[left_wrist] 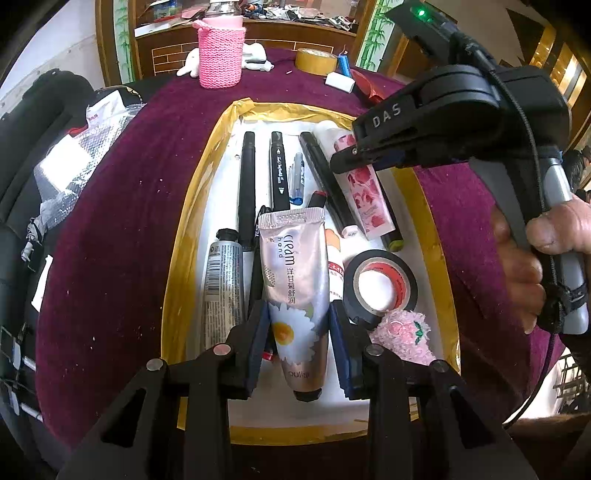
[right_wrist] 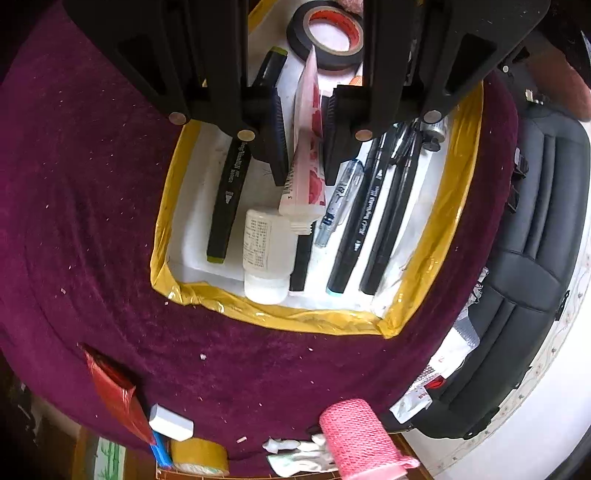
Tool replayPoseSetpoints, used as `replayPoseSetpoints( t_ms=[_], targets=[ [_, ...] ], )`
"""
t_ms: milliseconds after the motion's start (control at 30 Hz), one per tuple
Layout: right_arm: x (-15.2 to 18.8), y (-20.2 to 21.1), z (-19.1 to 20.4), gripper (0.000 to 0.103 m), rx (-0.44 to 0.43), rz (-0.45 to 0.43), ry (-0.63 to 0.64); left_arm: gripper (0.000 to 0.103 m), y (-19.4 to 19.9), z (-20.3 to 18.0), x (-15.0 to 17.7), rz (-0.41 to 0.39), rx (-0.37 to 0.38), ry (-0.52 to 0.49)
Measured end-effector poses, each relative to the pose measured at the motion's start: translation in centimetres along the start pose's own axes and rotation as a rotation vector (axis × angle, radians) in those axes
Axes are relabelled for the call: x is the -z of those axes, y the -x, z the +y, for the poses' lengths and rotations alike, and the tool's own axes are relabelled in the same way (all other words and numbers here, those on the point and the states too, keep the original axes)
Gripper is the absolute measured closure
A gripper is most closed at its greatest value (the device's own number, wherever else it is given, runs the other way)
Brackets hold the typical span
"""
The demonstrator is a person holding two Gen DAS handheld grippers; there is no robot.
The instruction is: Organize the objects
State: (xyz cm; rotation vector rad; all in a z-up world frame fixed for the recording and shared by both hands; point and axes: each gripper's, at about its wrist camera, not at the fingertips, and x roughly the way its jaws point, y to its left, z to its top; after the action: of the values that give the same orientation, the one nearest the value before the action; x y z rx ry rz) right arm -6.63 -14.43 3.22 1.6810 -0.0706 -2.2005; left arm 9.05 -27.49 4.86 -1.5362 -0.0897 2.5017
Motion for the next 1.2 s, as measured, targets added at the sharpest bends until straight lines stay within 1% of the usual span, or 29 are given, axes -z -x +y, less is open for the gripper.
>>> replayPoseSetpoints(
  t_ms=[100,167,200,233,333,600,800,867,933,1100,1200],
  targets=[
    [0.1,0.7,0.4,0.080,-0.002,-0.014,0.014,0.074,0.3,-0.3,0.0,-0.006,-0.004,0.000],
    [0.3,1.2,0.6,0.076,-0.006,-0.022,0.017,0.071,0.6,-0.6,-0.1,-0.013,-0.005,-0.005],
    [0.3,1.4,0.6,0.075,-0.010,-0.025,0.017,0.068,0.7,-0.7,-0.1,-0.017,-0.006,-0.007],
    [0.4,1.7,0.5,0.075,-0.011,-0.029,0.015,0.066,0.9,-1.0,-0.1,-0.021,-0.009,-0.010],
    [0.7,2.5,0.2,0.075,-0.015,-0.047,0.005,0.065,1.0,-1.4,-0.2,-0.024,-0.011,-0.015],
    [1.8,4.7,-1.9,0.074,-0.027,-0.077,-0.046,0.065,1.6,-2.8,-0.2,-0.030,-0.020,-0.024],
    [3.0,6.3,-3.9,0.074,-0.036,-0.095,-0.076,0.065,2.4,-4.6,0.1,-0.042,-0.035,-0.036],
    [3.4,6.6,-4.4,0.072,-0.041,-0.096,-0.081,0.065,2.6,-5.2,0.3,-0.042,-0.041,-0.032],
    [3.8,6.8,-4.8,0.068,-0.046,-0.093,-0.082,0.065,2.9,-5.9,0.6,-0.041,-0.048,-0.028],
    [5.1,7.3,-5.8,0.067,-0.063,-0.086,-0.079,0.065,3.2,-7.5,1.3,-0.034,-0.070,-0.018],
    [5.9,7.4,-6.4,0.067,-0.072,-0.077,-0.075,0.060,3.5,-8.6,1.8,-0.033,-0.083,-0.012]
  ],
)
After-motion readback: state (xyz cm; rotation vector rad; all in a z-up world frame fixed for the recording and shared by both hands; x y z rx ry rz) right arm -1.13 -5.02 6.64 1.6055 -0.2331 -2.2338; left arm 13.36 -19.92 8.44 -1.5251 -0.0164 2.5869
